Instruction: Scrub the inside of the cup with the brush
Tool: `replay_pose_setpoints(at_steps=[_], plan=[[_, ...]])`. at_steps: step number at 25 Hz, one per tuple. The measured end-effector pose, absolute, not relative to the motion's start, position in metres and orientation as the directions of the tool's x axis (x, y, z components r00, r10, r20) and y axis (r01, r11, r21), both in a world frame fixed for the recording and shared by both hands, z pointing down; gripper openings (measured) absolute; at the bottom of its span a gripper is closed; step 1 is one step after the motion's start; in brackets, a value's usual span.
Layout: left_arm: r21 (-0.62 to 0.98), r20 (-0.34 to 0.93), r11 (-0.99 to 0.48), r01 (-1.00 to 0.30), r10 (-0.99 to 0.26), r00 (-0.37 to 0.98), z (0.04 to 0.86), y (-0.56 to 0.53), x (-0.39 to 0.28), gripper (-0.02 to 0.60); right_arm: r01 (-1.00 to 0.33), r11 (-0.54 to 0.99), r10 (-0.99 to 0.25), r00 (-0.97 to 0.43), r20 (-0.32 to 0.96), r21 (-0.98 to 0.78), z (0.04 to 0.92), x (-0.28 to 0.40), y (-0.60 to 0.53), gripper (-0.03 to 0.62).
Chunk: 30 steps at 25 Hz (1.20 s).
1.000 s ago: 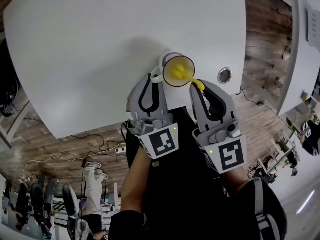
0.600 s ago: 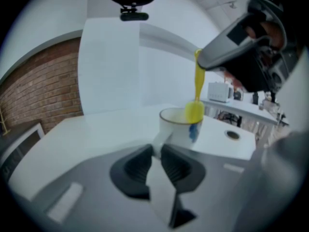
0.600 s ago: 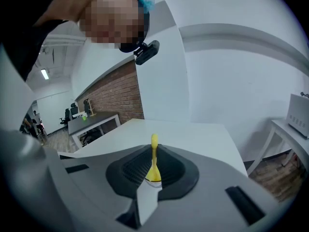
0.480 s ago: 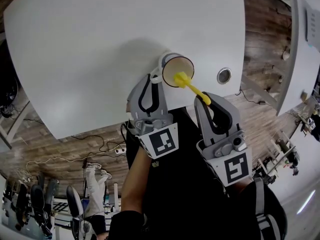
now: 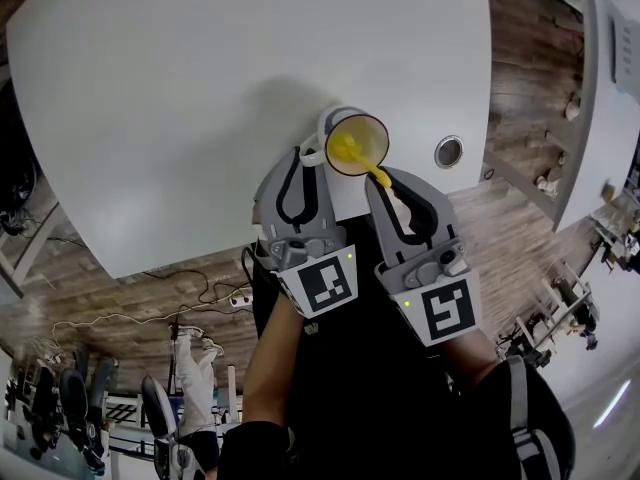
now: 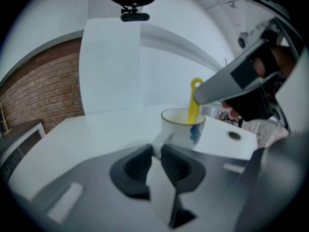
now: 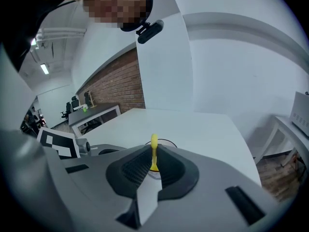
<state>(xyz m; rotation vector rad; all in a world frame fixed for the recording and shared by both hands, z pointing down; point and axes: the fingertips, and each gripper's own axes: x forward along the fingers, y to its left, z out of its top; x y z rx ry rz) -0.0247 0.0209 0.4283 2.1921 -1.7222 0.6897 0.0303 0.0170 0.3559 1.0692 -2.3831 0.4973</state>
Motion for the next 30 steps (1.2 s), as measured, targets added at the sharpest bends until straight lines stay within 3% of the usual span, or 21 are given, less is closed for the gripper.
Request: replay_pose_setpoints(at_steps=[15, 21, 30], plan=[[-0.077, 0.515, -0.270, -0.960, -0.835, 0.194, 0.425, 0.021, -0.022, 0.061, -0.775, 0.616, -0.611, -0.582, 0.536, -0.139, 0.353, 0.031, 0.012, 0.031], [-0.078, 0.508, -0.290, -0.954, -0.835, 0.212, 0.422, 0.022, -0.018, 0.114, -0.777, 0.613, -0.625, -0.586, 0.516, -0.140, 0.344, 0.037, 0.011, 0.031], [-0.115, 0.513, -0.328, -0.938, -0.828, 0.227, 0.412, 0.035, -0.026, 0.138, -0.786, 0.603, -0.649, -0.582, 0.489, -0.136, 0.326, 0.037, 0.012, 0.031]])
